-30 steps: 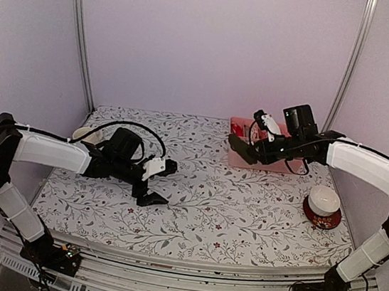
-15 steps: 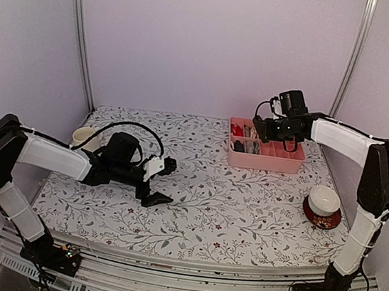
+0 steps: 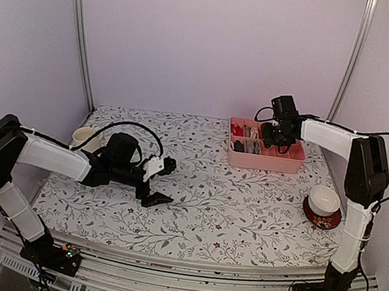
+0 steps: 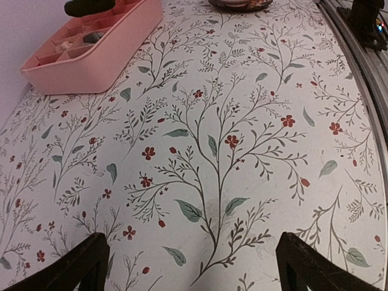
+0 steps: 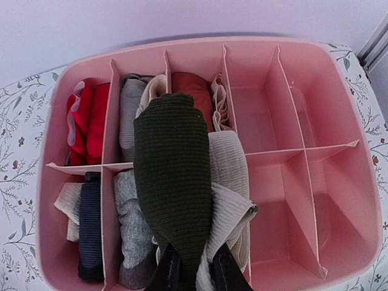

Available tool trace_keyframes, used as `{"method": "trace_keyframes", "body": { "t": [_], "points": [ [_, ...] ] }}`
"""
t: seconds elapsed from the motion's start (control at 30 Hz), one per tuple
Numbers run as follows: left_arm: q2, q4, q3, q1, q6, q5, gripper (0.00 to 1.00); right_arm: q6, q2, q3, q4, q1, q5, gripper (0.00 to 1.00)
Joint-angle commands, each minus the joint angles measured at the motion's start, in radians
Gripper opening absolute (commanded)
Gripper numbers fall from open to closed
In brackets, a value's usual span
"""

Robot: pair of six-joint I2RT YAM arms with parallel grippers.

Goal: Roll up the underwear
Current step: Place the underwear in the storage box.

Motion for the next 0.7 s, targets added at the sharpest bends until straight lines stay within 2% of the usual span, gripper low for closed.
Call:
{"method": "trace_keyframes", "body": {
  "t": [0.0,0.4,0.67],
  "points": [
    [-0.013,0.035,-0.014,0.006,-0.001,-0.004,0.99,0.031,0.07,0.035,0.008,-0.017,0.02,0.02],
    [-0.008,0.037,-0.014,0.006,0.0,-0.005,0.98,0.039,0.1,0.053,-0.089,-0.018,0.01,0.02],
    [-0.013,0.038,-0.015,0.006,-0.001,-0.007,0.99,0.071,0.0,-0.012,-0.086,-0.017,-0.048,0.02]
  ]
}}
